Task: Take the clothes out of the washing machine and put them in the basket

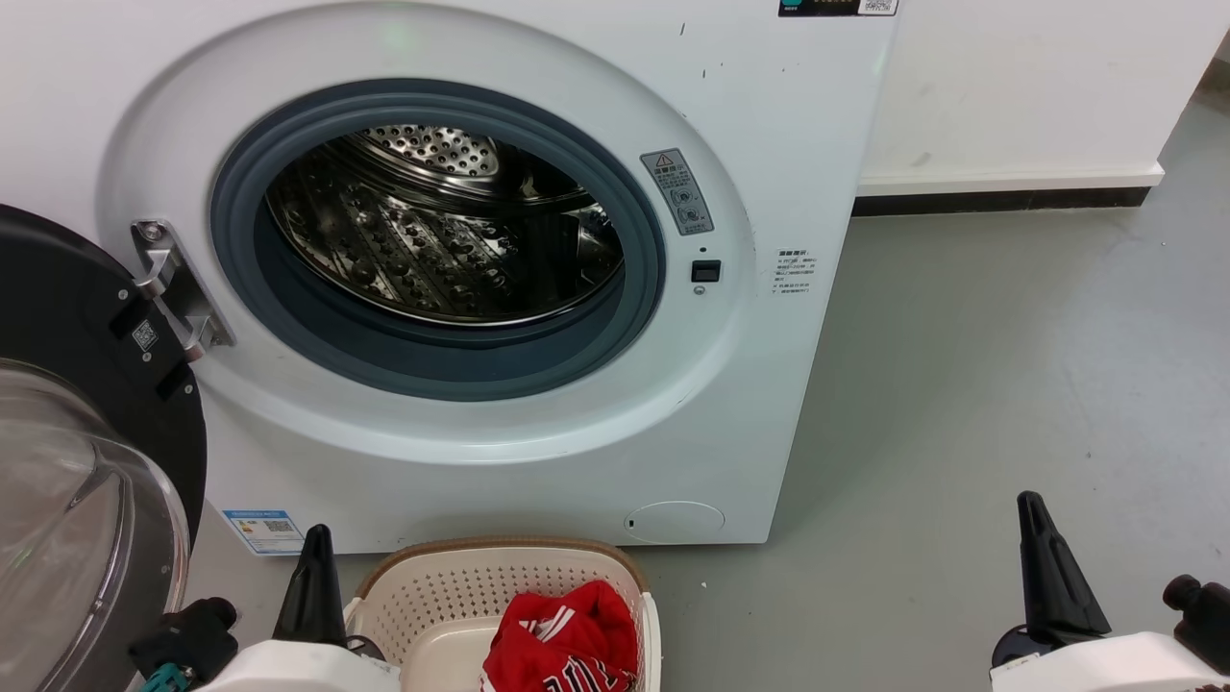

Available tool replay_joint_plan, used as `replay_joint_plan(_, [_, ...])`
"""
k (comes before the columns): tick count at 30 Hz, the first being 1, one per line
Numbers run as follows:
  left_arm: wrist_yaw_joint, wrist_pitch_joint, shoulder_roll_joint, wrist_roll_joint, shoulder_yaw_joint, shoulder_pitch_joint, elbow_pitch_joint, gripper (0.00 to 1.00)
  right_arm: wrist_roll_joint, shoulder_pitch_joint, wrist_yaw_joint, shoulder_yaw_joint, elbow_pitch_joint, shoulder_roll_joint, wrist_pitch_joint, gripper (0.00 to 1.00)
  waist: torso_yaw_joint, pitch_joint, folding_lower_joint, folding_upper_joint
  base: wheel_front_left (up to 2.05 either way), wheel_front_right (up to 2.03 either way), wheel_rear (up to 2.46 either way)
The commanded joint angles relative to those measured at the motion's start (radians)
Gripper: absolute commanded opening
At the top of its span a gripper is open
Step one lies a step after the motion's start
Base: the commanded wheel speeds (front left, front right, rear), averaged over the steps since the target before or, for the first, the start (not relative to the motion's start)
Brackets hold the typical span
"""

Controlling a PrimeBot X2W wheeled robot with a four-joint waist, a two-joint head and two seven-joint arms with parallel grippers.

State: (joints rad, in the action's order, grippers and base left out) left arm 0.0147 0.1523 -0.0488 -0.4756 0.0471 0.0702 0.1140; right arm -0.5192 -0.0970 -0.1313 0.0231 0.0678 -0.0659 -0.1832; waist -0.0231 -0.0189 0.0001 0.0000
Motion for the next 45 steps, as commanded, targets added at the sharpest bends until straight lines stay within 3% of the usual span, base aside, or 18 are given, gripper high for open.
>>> replay_joint_plan(1, [0.007,-0.007,-0.002,-0.042,0.006,-0.034,-0.007,0.0,-0.044,0.033,0.0,0.0,-0.006,-0.01,0.006,0.0,0.0,0.0,-0.0001,0.0,0.0,0.0,0.0])
replay_joint_plan(21, [0.038,-0.08,-0.002,-0.348,0.023,-0.077,0.031,0.0,-0.356,0.082,0.0,0.005,0.044,-0.019,0.071,0.0,0.005,0.005,-0.0001,0.0,0.0,0.0,0.0])
replay_joint_plan(45, [0.069,-0.151,-0.002,-0.643,0.041,-0.119,0.068,0.0,-0.648,0.132,0.0,0.017,0.092,-0.022,0.141,0.0,0.01,0.01,-0.0001,0.0,0.0,0.0,0.0])
